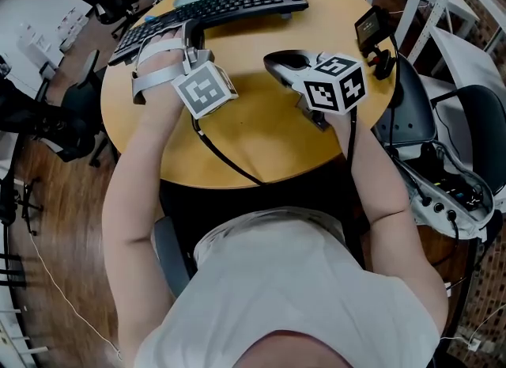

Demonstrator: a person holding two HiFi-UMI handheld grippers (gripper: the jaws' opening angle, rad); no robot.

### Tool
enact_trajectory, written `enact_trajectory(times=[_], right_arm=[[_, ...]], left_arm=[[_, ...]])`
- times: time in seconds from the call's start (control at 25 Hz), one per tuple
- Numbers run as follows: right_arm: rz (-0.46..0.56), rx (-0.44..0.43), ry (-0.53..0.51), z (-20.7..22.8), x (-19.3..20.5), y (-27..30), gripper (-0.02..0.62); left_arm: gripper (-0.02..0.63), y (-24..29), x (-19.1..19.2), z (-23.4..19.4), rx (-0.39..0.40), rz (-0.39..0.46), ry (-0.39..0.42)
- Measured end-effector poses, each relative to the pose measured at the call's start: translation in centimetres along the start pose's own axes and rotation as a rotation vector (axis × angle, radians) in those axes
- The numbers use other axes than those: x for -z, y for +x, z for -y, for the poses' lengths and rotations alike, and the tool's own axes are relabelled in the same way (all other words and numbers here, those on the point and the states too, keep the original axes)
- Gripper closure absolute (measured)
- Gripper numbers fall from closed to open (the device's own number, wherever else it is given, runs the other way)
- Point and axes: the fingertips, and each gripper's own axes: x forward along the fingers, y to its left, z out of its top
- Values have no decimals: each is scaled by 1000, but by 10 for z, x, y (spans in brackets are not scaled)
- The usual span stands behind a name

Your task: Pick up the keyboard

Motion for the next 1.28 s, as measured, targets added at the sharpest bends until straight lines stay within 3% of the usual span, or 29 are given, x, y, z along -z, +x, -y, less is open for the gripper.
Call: enact_trajectory(times=[1.28], right_arm=[[1,-1,0,1,2,-3,592]], left_arm=[[525,0,0,0,-19,-14,26]])
